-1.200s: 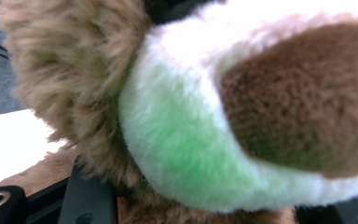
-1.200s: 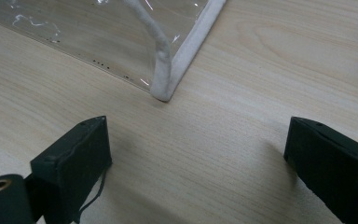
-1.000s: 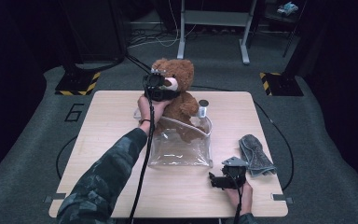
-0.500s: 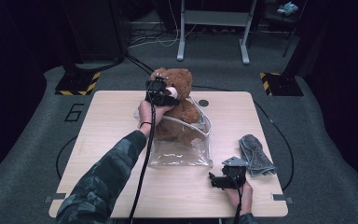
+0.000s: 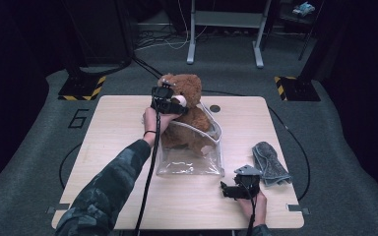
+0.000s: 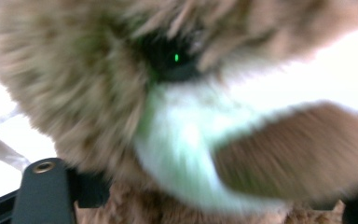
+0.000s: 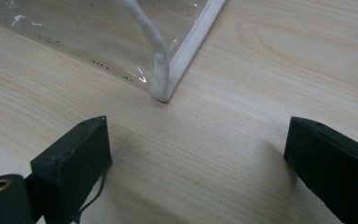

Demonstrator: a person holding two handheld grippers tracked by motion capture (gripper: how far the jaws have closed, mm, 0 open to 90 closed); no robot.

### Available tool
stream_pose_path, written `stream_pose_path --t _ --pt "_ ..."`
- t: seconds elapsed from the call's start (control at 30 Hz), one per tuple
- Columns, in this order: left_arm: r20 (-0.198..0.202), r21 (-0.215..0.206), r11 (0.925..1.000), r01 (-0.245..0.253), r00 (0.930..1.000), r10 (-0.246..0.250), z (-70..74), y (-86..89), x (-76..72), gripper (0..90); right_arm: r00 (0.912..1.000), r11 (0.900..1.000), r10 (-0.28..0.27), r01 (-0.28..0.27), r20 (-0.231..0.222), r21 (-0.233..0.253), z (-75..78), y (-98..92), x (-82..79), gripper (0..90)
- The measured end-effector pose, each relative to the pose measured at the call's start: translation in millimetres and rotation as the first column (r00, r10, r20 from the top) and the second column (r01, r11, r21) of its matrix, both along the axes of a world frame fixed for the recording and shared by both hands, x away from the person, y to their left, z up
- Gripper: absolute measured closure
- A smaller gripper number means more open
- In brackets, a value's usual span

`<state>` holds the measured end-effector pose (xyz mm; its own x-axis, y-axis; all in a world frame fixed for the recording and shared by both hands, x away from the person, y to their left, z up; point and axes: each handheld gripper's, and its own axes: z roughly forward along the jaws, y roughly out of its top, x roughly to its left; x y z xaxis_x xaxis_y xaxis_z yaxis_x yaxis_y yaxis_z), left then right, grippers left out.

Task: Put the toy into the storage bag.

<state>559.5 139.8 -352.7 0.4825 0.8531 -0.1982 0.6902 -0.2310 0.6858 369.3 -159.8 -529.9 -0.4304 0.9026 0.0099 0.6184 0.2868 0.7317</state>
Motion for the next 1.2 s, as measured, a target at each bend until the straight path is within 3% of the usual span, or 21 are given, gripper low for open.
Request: stream_pose_path --t 0.37,0.73,1.0,1.2 --pt "0.055 -0.006 1.0 -0.007 0.9985 0.007 23.8 30.1 -21.1 13.3 1.0 1.0 0.002 -0.002 -0.005 -0.001 0.3 -0.1 -0.1 6.3" --pt "0.098 -0.011 0.9999 -0.007 0.9951 0.008 43.5 75.4 -56.4 8.1 1.0 1.0 -0.001 0.001 -0.002 0.001 0.0 0.2 0.0 6.3" --pt "0.105 -0.014 0.9996 -0.025 0.9941 0.026 40.1 109.8 -83.3 6.1 1.0 1.0 -0.002 0.002 -0.008 0.002 0.2 0.3 -0.2 6.3" --pt "0.102 -0.019 0.9978 -0.064 0.9927 0.065 24.2 136.7 -104.7 5.1 1.0 1.0 0.0 0.0 -0.006 0.001 0.2 0.2 -0.1 6.3"
